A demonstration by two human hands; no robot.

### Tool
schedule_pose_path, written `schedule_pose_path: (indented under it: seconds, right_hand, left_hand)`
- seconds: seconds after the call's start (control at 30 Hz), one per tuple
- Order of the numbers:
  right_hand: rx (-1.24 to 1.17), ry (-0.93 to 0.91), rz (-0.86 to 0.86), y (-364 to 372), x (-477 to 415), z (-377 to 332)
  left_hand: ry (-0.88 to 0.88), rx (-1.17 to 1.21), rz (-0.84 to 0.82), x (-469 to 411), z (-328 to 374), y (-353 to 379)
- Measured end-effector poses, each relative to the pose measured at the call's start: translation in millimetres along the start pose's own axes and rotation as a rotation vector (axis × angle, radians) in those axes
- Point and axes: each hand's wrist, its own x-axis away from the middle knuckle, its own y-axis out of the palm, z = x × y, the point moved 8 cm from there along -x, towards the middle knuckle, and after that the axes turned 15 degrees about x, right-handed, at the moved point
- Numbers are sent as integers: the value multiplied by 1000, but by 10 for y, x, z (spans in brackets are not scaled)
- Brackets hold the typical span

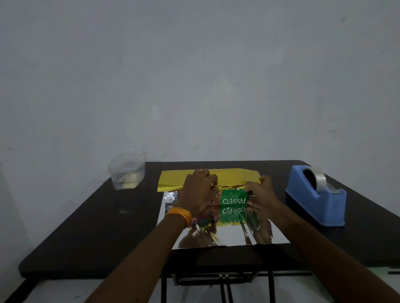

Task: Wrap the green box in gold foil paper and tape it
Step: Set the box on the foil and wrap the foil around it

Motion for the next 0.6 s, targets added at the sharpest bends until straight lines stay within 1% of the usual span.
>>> schedule_pose_path:
  seconds: [0.17, 0.6]
  right_hand:
    - [-42, -23, -8, 3, 2, 24]
    - [-10, -52, -64, -20, 26, 19]
  left_hand:
    - [9, 22, 10, 9, -22, -20]
    - [16, 39, 16, -4, -9, -14]
